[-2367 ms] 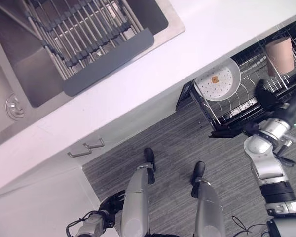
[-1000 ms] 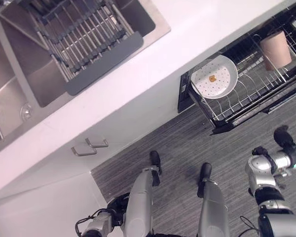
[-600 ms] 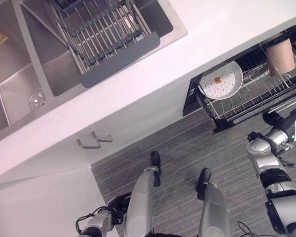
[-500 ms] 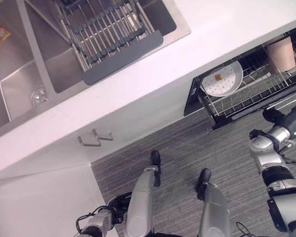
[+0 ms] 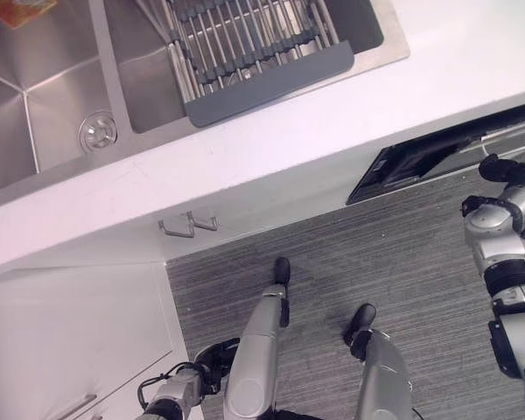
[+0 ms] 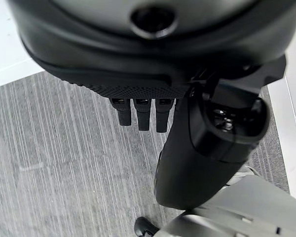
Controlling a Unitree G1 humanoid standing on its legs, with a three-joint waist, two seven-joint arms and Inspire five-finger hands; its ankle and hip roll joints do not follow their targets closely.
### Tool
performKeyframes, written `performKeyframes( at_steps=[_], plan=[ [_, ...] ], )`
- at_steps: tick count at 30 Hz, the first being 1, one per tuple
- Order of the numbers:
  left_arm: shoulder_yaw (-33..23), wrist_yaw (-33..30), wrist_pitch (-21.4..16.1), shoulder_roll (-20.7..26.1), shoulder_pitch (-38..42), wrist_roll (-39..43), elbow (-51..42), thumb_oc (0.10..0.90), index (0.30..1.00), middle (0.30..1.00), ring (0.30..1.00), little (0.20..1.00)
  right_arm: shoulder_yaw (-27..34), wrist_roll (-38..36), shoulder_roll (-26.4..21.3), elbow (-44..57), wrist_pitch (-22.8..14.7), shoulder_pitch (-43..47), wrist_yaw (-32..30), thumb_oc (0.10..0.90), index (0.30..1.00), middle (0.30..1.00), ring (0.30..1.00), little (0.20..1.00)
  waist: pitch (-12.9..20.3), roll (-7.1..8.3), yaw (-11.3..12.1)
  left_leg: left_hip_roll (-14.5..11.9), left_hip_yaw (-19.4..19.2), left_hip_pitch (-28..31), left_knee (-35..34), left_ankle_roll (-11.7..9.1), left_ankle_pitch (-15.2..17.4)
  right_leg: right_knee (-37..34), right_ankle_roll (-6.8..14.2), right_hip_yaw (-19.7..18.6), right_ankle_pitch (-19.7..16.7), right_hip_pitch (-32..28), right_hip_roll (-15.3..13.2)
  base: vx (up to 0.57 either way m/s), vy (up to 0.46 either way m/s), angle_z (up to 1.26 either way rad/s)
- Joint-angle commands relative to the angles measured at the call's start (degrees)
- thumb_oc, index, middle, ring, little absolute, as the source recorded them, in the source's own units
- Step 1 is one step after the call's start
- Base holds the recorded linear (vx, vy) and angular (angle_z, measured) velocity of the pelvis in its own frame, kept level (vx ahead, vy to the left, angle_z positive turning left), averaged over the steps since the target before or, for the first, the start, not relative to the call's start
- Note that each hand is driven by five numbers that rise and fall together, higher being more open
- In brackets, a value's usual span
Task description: Place the dishes in the dishwasher.
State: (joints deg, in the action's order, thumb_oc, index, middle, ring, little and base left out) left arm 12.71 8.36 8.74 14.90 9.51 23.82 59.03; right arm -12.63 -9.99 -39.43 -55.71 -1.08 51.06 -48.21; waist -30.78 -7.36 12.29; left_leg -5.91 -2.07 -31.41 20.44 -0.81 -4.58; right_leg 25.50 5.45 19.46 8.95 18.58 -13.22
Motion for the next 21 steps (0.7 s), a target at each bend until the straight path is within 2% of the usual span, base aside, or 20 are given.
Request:
performKeyframes(
  at_steps=[1,7,10,12,14,15,16,18,20,21],
  plan=[
    [2.39,1.95,0.76,4.37,-2.98,-2.45,-1.52,0.800,0.900,0.900,0.900,0.900,-9.08,6.23,-8.34,4.97,-10.05,16.95,5.37,0.800,0.900,0.900,0.900,0.900,0.98,1.80,5.08,1.92,0.14,0.79,-3.25,-1.81,5.20,4.40,-3.43,1.87,8.73,-5.31,1.94,0.09,-0.026,0.23],
    [1.52,1.36,0.11,5.88,-4.63,-0.22,-1.89,0.800,0.900,0.900,0.900,0.900,-11.24,3.46,-9.77,2.03,-11.01,21.62,6.24,0.800,0.900,0.900,0.900,0.900,0.98,2.56,7.34,2.04,0.44,0.19,-3.25,-1.96,5.09,2.82,-2.66,4.33,7.90,-7.95,1.94,0.07,-0.022,0.19],
    [-0.17,4.06,-1.66,6.22,-6.27,3.04,-2.31,0.800,0.900,0.900,0.900,0.900,-11.22,1.16,-8.72,3.31,-9.58,22.35,7.89,0.800,0.900,0.900,0.900,0.900,0.98,3.87,8.98,2.46,1.21,0.28,-3.25,-1.72,5.63,0.75,-2.15,5.50,7.17,-10.19,2.47,0.04,-0.057,0.12],
    [-0.47,3.53,-2.42,5.97,-6.64,2.76,-3.00,0.800,0.900,0.900,0.900,0.900,-10.78,-0.04,-7.85,3.64,-9.25,21.52,7.86,0.800,0.900,0.900,0.900,0.900,0.98,4.15,9.26,2.54,1.35,0.67,-3.25,-1.75,5.91,-0.08,-1.98,5.79,6.99,-11.06,2.58,0.01,-0.033,0.09],
    [-0.61,3.15,-5.75,5.19,-7.47,2.91,-4.35,0.800,0.900,0.900,0.900,0.900,-8.59,-3.35,-5.65,4.54,-9.67,17.50,8.71,0.800,0.900,0.900,0.900,0.900,0.98,4.58,9.56,2.72,1.55,1.90,-3.25,-1.65,6.52,-1.94,-1.67,6.28,6.55,-13.30,2.78,0.00,-0.009,0.08],
    [-0.57,1.28,-7.31,4.05,-7.74,3.87,-6.42,0.800,0.900,0.900,0.900,0.900,-6.12,-3.79,-2.92,5.37,-11.20,11.82,9.82,0.800,0.900,0.900,0.900,0.900,0.99,4.72,9.44,2.75,1.55,3.28,-3.25,-1.64,7.14,-3.69,-1.33,6.54,6.19,-15.27,2.83,0.00,0.014,0.08],
    [-0.48,0.13,-7.40,3.71,-7.80,3.58,-7.02,0.800,0.900,0.900,0.900,0.900,-5.40,-3.61,-1.92,5.71,-11.65,9.85,9.77,0.800,0.900,0.900,0.900,0.900,1.07,4.77,9.36,2.73,1.47,3.65,-3.25,-1.63,7.30,-4.45,-1.24,6.66,6.05,-15.98,2.86,0.00,0.026,0.09],
    [-0.22,-6.94,-13.03,2.55,-7.62,-1.76,-8.58,0.800,0.900,0.900,0.900,0.900,-4.10,-2.52,2.66,7.71,-12.48,0.44,11.19,0.800,0.900,0.900,0.900,0.900,2.09,4.79,8.52,2.27,1.25,5.07,-3.25,-1.71,7.83,-6.64,-0.96,6.86,5.51,-18.01,2.91,-0.01,0.051,0.06],
    [-0.28,-12.14,-14.84,2.15,-7.20,-4.97,-9.47,0.800,0.900,0.900,0.900,0.900,-4.73,-2.00,6.48,9.31,-13.01,-6.41,9.88,0.800,0.900,0.900,0.900,0.900,3.06,4.63,7.49,1.65,0.69,6.12,-3.25,-1.94,8.04,-7.87,-0.83,6.82,5.51,-19.16,2.81,0.00,0.101,0.03],
    [-0.53,-17.24,-15.19,2.20,-6.63,-7.63,-10.02,0.800,0.900,0.900,0.900,0.900,-5.45,-2.34,9.08,10.83,-13.25,-12.68,9.88,0.800,0.900,0.900,0.900,0.900,3.98,4.32,6.15,0.94,-0.09,7.16,-3.25,-2.14,8.14,-8.32,-0.70,6.52,5.66,-20.12,2.57,0.01,0.146,-0.01]
  ],
)
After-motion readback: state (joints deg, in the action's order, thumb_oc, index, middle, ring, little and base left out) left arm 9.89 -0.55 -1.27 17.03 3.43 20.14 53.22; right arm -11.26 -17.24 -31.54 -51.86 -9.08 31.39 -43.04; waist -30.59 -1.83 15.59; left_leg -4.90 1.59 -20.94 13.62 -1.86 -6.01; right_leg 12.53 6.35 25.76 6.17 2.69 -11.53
